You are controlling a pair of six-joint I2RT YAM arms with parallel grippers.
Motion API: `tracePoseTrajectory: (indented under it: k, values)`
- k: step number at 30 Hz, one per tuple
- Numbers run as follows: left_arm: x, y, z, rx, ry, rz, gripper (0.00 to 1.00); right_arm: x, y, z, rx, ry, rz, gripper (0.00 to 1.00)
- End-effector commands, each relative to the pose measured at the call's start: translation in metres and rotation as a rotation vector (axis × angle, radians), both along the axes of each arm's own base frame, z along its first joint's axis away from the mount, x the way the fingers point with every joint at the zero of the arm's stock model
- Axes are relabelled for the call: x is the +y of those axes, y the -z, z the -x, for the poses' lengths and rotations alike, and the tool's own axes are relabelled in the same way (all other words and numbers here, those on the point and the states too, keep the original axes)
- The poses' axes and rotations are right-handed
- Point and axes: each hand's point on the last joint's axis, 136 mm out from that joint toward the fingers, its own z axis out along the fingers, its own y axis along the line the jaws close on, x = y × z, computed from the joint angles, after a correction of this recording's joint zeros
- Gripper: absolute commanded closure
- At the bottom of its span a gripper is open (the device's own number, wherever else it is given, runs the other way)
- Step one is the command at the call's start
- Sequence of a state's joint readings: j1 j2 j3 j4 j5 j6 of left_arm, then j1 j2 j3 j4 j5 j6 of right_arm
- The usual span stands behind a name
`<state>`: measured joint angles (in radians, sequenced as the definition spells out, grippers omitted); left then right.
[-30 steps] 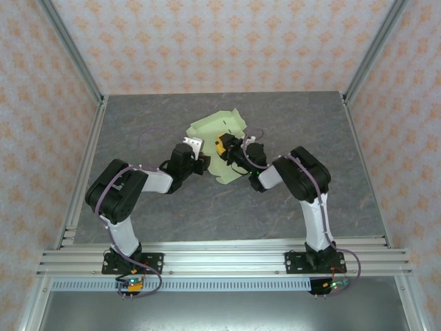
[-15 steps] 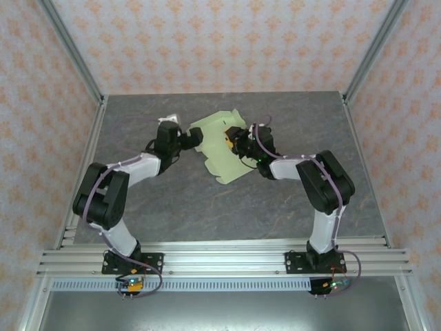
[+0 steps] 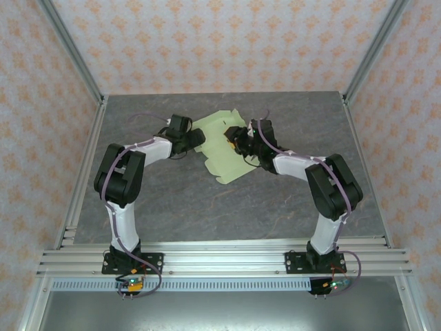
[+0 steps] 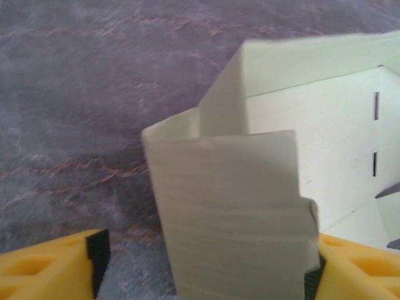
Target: Fold the paper box
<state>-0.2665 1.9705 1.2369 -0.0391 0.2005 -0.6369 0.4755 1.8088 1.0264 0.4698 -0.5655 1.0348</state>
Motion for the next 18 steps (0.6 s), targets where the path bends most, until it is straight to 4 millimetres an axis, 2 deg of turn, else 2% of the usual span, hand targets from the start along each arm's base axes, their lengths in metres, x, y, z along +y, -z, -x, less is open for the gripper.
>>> tracePoseTrajectory:
  k: [1, 7, 9, 10, 11, 16, 18]
  values:
    - [0.005, -0.014, 0.002, 0.006, -0.006, -0.023, 0.33, 0.006, -0.021, -0.004, -0.045, -0.043, -0.013, 0.58]
    - [0.002, -0.025, 0.003, -0.015, 0.053, -0.041, 0.57, 0.01, -0.021, -0.005, -0.037, -0.064, -0.027, 0.58]
    - [0.002, -0.021, 0.005, -0.016, 0.068, -0.053, 0.66, 0.012, -0.023, -0.006, -0.039, -0.071, -0.032, 0.58]
    - [0.002, -0.036, 0.005, -0.048, 0.07, -0.053, 0.73, 0.012, -0.023, -0.006, -0.034, -0.072, -0.032, 0.58]
    - [0.003, -0.037, 0.006, -0.05, 0.067, -0.057, 0.78, 0.013, -0.022, -0.006, -0.03, -0.074, -0.031, 0.58]
    - [0.006, -0.042, 0.007, -0.073, 0.105, -0.102, 0.94, 0.01, -0.016, -0.012, 0.026, -0.042, -0.006, 0.58]
    - [0.006, -0.046, 0.007, -0.104, 0.116, -0.104, 0.94, 0.006, -0.011, -0.018, 0.072, 0.007, 0.009, 0.55]
